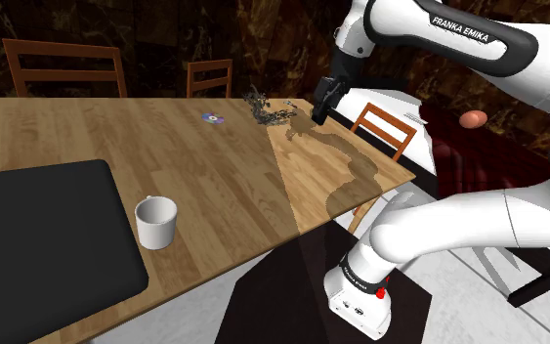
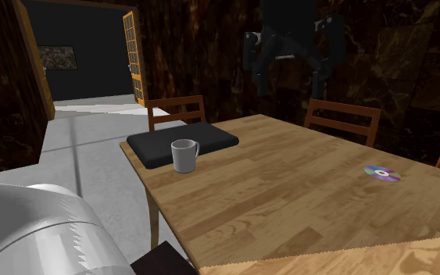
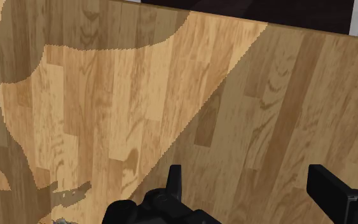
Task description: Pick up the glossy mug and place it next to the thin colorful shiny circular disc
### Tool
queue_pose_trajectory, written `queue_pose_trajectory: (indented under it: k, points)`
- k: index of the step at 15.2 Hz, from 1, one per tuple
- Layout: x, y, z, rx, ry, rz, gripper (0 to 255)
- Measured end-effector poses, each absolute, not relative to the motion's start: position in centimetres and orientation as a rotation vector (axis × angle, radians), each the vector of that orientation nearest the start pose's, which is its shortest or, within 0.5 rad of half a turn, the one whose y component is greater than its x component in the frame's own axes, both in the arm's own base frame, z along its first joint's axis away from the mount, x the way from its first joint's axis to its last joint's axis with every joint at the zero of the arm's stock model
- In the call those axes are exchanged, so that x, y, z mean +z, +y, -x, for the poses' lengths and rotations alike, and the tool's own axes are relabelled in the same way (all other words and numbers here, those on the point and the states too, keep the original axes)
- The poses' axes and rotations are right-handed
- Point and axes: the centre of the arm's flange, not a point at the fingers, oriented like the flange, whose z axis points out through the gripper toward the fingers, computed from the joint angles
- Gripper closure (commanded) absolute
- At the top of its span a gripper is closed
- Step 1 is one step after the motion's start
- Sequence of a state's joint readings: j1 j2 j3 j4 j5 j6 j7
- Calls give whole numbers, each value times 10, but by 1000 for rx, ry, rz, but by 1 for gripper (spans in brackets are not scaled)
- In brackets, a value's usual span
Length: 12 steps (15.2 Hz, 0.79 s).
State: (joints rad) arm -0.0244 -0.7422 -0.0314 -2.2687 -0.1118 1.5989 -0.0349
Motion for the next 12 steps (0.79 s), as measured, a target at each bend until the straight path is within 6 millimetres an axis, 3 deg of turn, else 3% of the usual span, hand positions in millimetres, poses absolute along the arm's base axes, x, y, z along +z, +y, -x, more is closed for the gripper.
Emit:
queue_pose_trajectory:
  k: [2,6,12]
  points:
    - [619,-28,-322,-110,23,3233,0]
    - [597,10,-331,-108,22,3231,0]
    - [564,83,-349,-107,22,3227,0]
